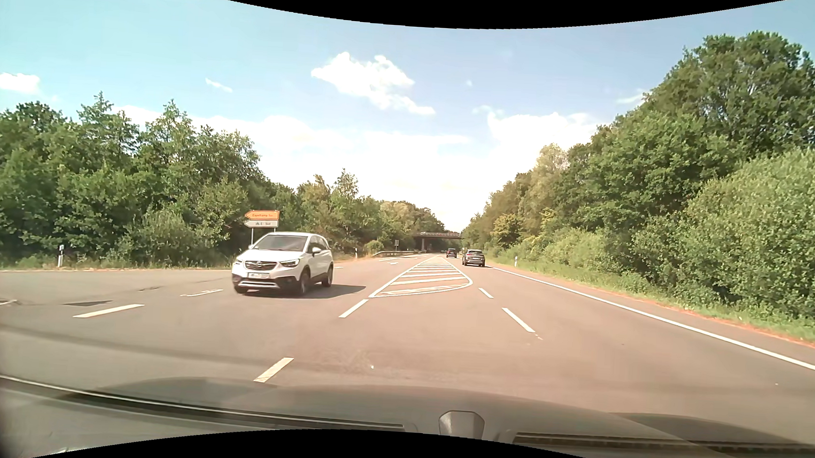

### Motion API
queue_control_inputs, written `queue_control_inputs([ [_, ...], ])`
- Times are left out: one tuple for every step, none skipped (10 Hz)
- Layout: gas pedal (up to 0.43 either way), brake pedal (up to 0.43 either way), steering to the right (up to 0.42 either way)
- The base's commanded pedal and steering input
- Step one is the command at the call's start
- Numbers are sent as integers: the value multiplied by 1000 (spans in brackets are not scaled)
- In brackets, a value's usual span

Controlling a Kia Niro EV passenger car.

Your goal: Follow the waypoints while adhering to traffic rules and regulations

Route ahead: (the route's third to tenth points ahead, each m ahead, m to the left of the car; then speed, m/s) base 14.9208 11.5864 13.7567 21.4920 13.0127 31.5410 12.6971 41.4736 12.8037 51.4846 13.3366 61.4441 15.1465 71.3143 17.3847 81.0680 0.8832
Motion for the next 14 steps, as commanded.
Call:
queue_control_inputs([
  [358, 6, -14],
  [390, 6, -35],
  [409, 6, -64],
  [441, 6, -97],
  [449, 6, -128],
  [449, 6, -165],
  [449, 6, -193],
  [449, 6, -221],
  [449, 6, -246],
  [449, 6, -259],
  [449, 6, -272],
  [449, 6, -286],
  [449, 6, -311],
  [449, 6, -328],
])
